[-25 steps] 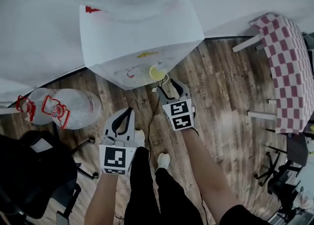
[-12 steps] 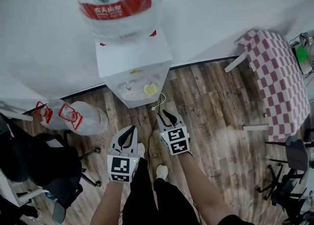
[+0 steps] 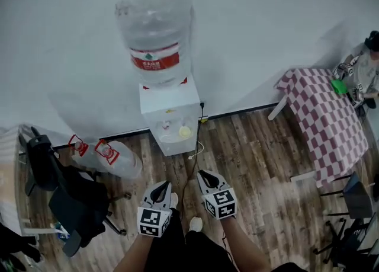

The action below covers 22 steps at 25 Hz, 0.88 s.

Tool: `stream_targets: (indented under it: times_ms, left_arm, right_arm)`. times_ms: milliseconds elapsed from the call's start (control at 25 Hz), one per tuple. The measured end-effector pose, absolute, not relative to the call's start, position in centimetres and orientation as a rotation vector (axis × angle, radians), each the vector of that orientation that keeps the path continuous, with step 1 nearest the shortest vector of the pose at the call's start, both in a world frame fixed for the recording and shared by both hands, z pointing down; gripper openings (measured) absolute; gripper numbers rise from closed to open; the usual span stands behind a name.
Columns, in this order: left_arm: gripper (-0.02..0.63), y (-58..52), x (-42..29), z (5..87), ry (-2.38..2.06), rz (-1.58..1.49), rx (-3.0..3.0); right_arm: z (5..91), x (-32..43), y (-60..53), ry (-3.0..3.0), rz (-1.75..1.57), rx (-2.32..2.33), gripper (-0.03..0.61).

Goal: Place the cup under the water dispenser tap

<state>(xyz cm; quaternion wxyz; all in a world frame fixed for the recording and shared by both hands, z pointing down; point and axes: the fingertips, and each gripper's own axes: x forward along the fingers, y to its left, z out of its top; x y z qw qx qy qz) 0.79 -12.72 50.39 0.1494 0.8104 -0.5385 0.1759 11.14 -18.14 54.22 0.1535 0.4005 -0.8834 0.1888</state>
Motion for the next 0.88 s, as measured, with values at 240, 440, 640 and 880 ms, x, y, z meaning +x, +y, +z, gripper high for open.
stream_targets:
  times_ms: [240, 440, 640, 880]
  left_arm:
    - [0.014, -7.5, 0.3, 48.3, -1.574, 0.532, 2.329]
    - [0.014, -6.8, 0.2, 46.1, -1.581, 0.513, 2.386]
    - [0.014, -6.8, 0.7, 44.3, -1.554, 0.477, 2.463]
    - [0.014, -3.8, -0.9, 43.7, -1.513, 0.444, 2.510]
  right_arm:
    - [51.6, 14.0, -12.1, -2.563, 0.525, 1.173, 0.023]
    - [49.9, 14.9, -8.6, -2.589, 0.514, 1.203, 0.021]
    - [48.2, 14.8, -6.4, -2.625, 0.535, 1.250, 0.021]
    - [46.9, 13.1, -3.5, -2.585, 0.423, 1.281, 0.021]
